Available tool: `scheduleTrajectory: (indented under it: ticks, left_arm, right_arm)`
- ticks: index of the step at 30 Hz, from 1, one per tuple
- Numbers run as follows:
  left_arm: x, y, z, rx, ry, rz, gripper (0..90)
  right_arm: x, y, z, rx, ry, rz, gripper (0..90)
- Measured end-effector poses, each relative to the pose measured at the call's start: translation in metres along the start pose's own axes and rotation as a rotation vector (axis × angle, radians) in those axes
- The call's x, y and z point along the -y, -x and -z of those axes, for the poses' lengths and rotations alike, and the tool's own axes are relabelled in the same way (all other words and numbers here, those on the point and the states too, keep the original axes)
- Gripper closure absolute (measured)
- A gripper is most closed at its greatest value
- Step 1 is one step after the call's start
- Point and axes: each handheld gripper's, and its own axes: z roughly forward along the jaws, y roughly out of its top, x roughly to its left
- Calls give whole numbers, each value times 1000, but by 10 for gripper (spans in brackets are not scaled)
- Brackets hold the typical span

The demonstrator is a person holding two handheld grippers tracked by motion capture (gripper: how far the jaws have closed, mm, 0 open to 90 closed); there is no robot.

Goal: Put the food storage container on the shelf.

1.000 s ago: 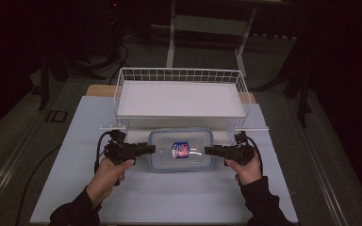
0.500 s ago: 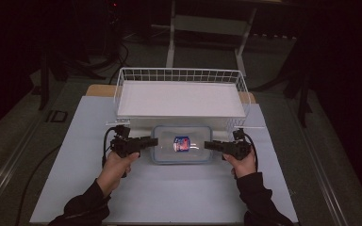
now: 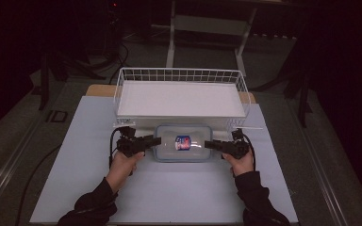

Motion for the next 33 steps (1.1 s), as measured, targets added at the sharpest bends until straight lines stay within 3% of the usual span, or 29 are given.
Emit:
scheduleTrajectory:
  ticks: [6, 7, 8, 11, 14, 17, 19, 23, 27, 33]
  left_arm:
    - [2, -2, -2, 21, 28, 28, 510]
    - [1, -2, -3, 11, 40, 22, 504]
    - [1, -2, -4, 2, 51, 15, 497]
    - [-1, 0, -6, -50, 73, -33, 495]
    - [-4, 3, -8, -100, 84, -69, 555]
    - [-4, 3, -11, -110, 95, -86, 529]
    - [-4, 4, -13, -120, 107, -114, 497]
    - [-3, 4, -17, -129, 128, -98, 467]
    - [-3, 5, -18, -148, 132, -109, 451]
    - [-2, 12, -12, -122, 151, -110, 383]
  right_arm:
    - [-1, 3, -1, 17, 30, 46, 494]
    - [-2, -3, 0, 43, 24, 47, 492]
    - [-4, -7, -1, 80, 38, 93, 508]
    - [-7, -12, -1, 119, 43, 119, 510]
    - [-7, -10, -2, 132, 53, 110, 455]
    - [-7, -12, -3, 147, 68, 102, 452]
    - [-9, -11, -4, 169, 87, 129, 434]
    - [-12, -12, -6, 193, 92, 126, 398]
    - [-13, -12, -7, 209, 94, 113, 388]
    - [-9, -17, -2, 230, 108, 162, 381]
